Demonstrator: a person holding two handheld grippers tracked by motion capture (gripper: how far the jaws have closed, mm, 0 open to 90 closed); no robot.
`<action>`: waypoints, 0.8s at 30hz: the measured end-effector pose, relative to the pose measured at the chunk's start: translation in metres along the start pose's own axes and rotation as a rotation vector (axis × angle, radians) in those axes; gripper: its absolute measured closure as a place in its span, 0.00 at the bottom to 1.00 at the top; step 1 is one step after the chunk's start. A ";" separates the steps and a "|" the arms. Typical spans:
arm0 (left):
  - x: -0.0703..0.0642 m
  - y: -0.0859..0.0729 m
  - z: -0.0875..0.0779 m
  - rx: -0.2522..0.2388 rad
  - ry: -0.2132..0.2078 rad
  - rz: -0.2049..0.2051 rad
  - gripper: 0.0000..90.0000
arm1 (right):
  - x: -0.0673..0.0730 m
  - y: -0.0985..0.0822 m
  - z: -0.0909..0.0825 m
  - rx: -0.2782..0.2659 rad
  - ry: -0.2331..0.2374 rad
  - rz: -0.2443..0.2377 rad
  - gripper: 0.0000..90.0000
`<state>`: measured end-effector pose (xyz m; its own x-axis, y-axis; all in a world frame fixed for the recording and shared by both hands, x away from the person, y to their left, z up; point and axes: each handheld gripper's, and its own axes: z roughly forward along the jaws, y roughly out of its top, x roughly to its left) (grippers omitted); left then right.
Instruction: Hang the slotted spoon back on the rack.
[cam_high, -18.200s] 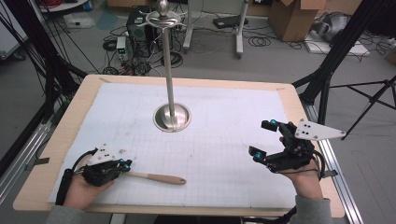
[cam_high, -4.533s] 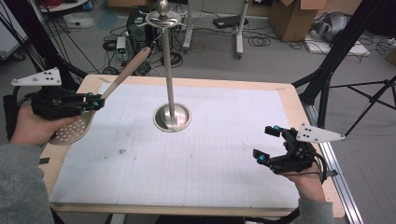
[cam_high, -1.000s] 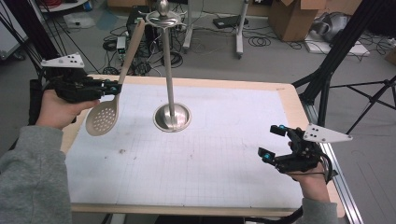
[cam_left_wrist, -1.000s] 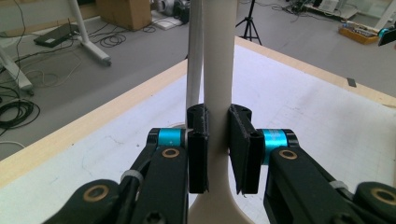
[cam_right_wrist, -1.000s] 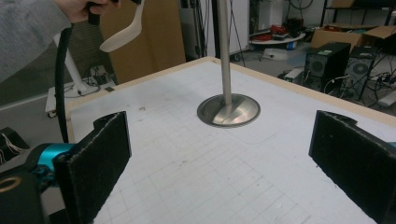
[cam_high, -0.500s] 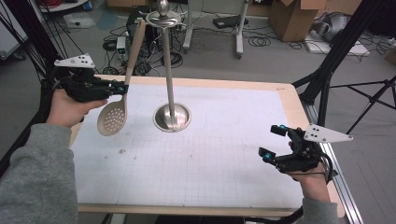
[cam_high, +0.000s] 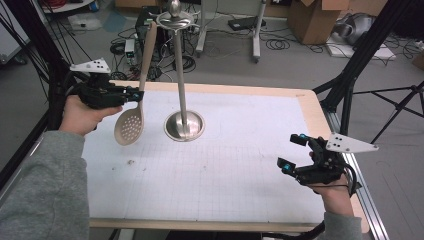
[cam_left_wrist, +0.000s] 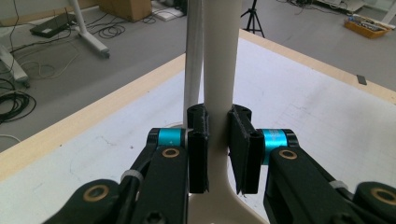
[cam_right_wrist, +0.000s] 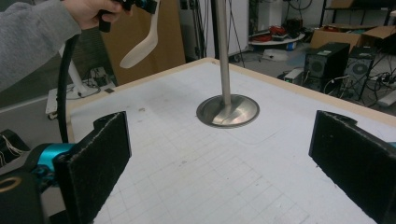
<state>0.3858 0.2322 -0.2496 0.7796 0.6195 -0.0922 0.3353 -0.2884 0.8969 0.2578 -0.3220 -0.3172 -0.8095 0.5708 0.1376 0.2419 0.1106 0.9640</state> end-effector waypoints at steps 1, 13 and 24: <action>0.000 0.000 0.001 0.003 -0.001 0.003 0.87 | 0.000 0.000 0.000 0.000 0.000 0.000 0.05; -0.002 0.001 0.012 0.010 0.006 -0.001 0.86 | 0.000 0.000 -0.001 -0.003 -0.002 0.000 0.05; -0.003 0.002 0.023 0.009 0.007 -0.006 0.86 | 0.000 0.000 -0.002 -0.004 -0.003 0.002 0.05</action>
<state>0.3969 0.2129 -0.2578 0.7737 0.6265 -0.0948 0.3450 -0.2910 0.8924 0.2573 -0.3236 -0.3167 -0.8076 0.5731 0.1388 0.2414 0.1066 0.9646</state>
